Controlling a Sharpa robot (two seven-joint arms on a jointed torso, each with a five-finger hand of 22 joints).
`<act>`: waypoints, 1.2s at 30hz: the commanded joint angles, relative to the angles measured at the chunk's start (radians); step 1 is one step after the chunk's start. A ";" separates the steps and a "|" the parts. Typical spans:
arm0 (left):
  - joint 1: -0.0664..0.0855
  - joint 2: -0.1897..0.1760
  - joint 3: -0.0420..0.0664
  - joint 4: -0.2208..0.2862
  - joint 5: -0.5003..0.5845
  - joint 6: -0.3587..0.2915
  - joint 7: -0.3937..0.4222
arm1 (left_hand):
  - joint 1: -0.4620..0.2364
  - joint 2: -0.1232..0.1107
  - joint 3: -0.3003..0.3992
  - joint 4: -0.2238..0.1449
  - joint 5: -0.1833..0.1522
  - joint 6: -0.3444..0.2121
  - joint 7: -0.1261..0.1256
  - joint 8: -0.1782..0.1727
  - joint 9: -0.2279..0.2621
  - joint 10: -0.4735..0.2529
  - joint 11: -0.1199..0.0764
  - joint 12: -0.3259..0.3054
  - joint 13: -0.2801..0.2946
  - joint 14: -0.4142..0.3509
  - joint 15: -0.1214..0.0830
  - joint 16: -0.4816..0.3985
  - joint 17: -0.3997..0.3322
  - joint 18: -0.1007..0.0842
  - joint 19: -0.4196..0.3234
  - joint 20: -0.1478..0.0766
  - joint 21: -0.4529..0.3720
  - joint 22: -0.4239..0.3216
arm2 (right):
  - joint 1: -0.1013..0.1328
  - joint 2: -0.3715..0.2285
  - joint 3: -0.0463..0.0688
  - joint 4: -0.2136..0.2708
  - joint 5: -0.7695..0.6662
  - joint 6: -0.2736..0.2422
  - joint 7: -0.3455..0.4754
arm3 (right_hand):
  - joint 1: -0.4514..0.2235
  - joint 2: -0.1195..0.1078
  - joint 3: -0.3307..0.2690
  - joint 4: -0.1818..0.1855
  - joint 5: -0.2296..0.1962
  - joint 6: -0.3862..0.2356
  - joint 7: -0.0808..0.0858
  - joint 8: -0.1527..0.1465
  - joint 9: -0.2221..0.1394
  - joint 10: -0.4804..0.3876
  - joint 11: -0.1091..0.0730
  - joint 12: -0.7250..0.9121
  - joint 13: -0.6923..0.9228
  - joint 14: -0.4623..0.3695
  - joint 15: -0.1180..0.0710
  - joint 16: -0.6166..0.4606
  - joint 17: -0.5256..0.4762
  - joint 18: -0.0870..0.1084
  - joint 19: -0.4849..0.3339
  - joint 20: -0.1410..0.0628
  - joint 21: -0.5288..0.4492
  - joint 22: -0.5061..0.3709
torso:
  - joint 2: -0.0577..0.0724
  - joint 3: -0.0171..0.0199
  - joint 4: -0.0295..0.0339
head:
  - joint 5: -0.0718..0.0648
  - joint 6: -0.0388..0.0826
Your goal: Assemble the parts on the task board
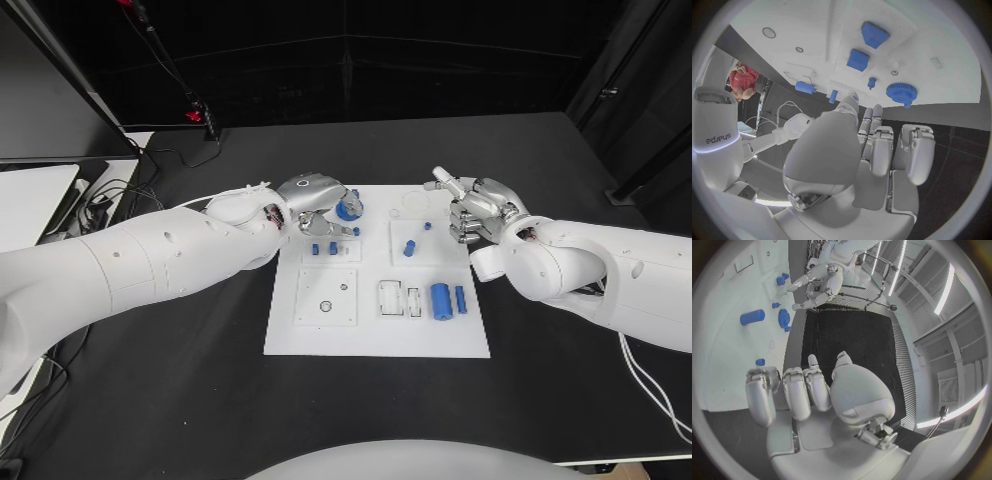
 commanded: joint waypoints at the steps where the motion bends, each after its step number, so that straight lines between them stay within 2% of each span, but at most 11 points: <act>1: 0.001 0.009 0.001 -0.007 -0.057 0.002 -0.003 | 0.014 -0.002 0.010 -0.002 -0.010 0.008 0.002 -0.010 -0.005 0.007 0.001 -0.009 -0.010 0.105 -0.006 0.001 0.263 -0.006 0.102 -0.004 0.003 0.263 | 0.001 0.000 0.000 0.002 -0.005 -0.005 0.017 | 0.008 0.004 0.001 0.001 0.007 -0.008 0.083 0.002 0.001 0.108 0.006 0.003 0.263 0.106 0.007 0.002 0.263 -0.007 0.106 0.009 0.003 0.263 | 0.001 0.0002 0.0009 | 0.000 0.002; 4: 0.000 0.017 0.001 -0.013 -0.058 0.006 -0.023 | 0.029 0.002 0.021 -0.004 -0.013 0.014 0.002 -0.018 -0.011 0.008 0.002 -0.013 -0.021 0.105 -0.006 0.001 0.263 -0.006 0.102 -0.003 0.003 0.263 | 0.001 0.000 0.000 0.003 -0.005 -0.005 0.016 | 0.008 0.004 0.001 0.001 0.007 -0.008 0.083 0.002 0.001 0.108 0.006 0.003 0.263 0.106 0.007 0.002 0.263 -0.007 0.106 0.009 0.003 0.263 | 0.001 0.0010 0.0001 | 0.002 0.004; 11: -0.003 0.030 0.001 -0.021 -0.059 0.032 -0.063 | 0.063 0.008 0.046 -0.008 -0.014 0.020 0.006 -0.036 -0.024 0.007 0.005 -0.024 -0.044 0.105 -0.003 0.001 0.263 -0.006 0.102 -0.002 0.003 0.263 | 0.002 0.000 0.001 0.004 -0.006 -0.004 0.012 | 0.008 0.004 0.001 0.001 0.006 -0.007 0.083 0.003 0.001 0.108 0.007 0.003 0.263 0.106 0.007 0.002 0.263 -0.007 0.106 0.009 0.003 0.263 | 0.001 0.0003 -0.0007 | 0.001 0.009; 17: -0.005 0.047 0.001 -0.035 -0.060 0.075 -0.081 | 0.087 0.005 0.065 -0.005 -0.027 0.048 0.000 -0.042 -0.032 0.018 0.001 -0.032 -0.064 0.105 -0.008 0.001 0.263 -0.006 0.102 -0.004 0.003 0.263 | 0.002 0.001 0.001 0.005 -0.006 -0.005 0.010 | 0.008 0.004 0.001 0.001 0.006 -0.007 0.083 0.003 0.001 0.108 0.007 0.003 0.263 0.106 0.007 0.002 0.263 -0.007 0.106 0.009 0.003 0.263 | 0.000 0.0003 0.0006 | -0.001 0.006; 20: -0.006 0.051 0.001 -0.042 -0.060 0.090 -0.080 | 0.093 -0.001 0.069 -0.002 -0.036 0.062 -0.006 -0.045 -0.036 0.016 -0.003 -0.041 -0.071 0.105 -0.017 0.001 0.263 0.006 0.069 -0.011 -0.033 0.247 | 0.002 0.002 0.001 0.005 -0.006 -0.004 0.010 | 0.008 0.004 0.001 0.001 0.006 -0.007 0.083 0.003 0.001 0.108 0.007 0.003 0.263 0.106 0.007 0.002 0.263 -0.007 0.106 0.009 0.003 0.263 | 0.000 0.0000 -0.0003 | 0.000 0.006; 24: -0.007 0.053 0.001 -0.048 -0.061 0.089 -0.079 | 0.098 -0.005 0.073 -0.002 -0.038 0.073 -0.008 -0.048 -0.039 0.020 -0.006 -0.045 -0.072 0.105 -0.021 0.001 0.263 0.007 0.067 -0.016 -0.036 0.245 | 0.002 0.001 0.001 0.005 -0.006 -0.002 0.009 | 0.008 0.004 0.001 0.001 0.006 -0.006 0.083 0.004 0.001 0.108 0.007 0.003 0.263 0.106 0.007 0.002 0.263 -0.007 0.106 0.009 0.003 0.263 | 0.000 0.0003 0.0015 | -0.005 0.001; 28: -0.007 0.057 0.001 -0.059 -0.082 0.089 -0.073 | 0.102 -0.006 0.077 -0.003 -0.038 0.074 -0.009 -0.052 -0.042 0.020 -0.007 -0.049 -0.073 0.105 -0.024 0.001 0.263 0.004 0.074 -0.019 -0.028 0.249 | 0.002 0.002 0.001 0.004 -0.006 -0.003 0.008 | 0.008 0.004 0.001 0.001 0.006 -0.006 0.083 0.004 0.001 0.108 0.007 0.003 0.263 0.106 0.007 0.002 0.263 -0.007 0.106 0.009 0.003 0.263 | 0.000 0.0008 0.0015 | -0.003 -0.005; 33: -0.007 0.066 0.001 -0.073 -0.137 0.090 -0.062 | 0.103 -0.006 0.082 0.000 -0.037 0.077 -0.016 -0.058 -0.047 0.019 -0.014 -0.056 -0.073 0.105 -0.033 0.001 0.263 0.004 0.075 -0.026 -0.028 0.249 | 0.002 0.005 0.001 0.004 -0.006 -0.001 0.004 | 0.008 0.004 0.001 0.001 0.006 -0.006 0.083 0.004 0.001 0.108 0.007 0.003 0.263 0.106 0.007 0.002 0.263 -0.007 0.106 0.009 0.003 0.263 | 0.000 -0.0002 0.0008 | -0.003 -0.006; 36: -0.007 0.070 0.001 -0.080 -0.151 0.086 -0.060 | 0.102 -0.006 0.082 0.000 -0.037 0.078 -0.017 -0.059 -0.047 0.019 -0.015 -0.056 -0.073 0.105 -0.034 0.001 0.263 0.004 0.075 -0.027 -0.029 0.248 | 0.002 0.005 0.001 0.004 -0.006 0.000 0.001 | 0.008 0.004 0.001 0.001 0.006 -0.006 0.083 0.004 0.001 0.108 0.007 0.003 0.263 0.106 0.007 0.002 0.263 -0.007 0.106 0.009 0.003 0.263 | 0.000 0.0003 0.0002 | -0.003 -0.007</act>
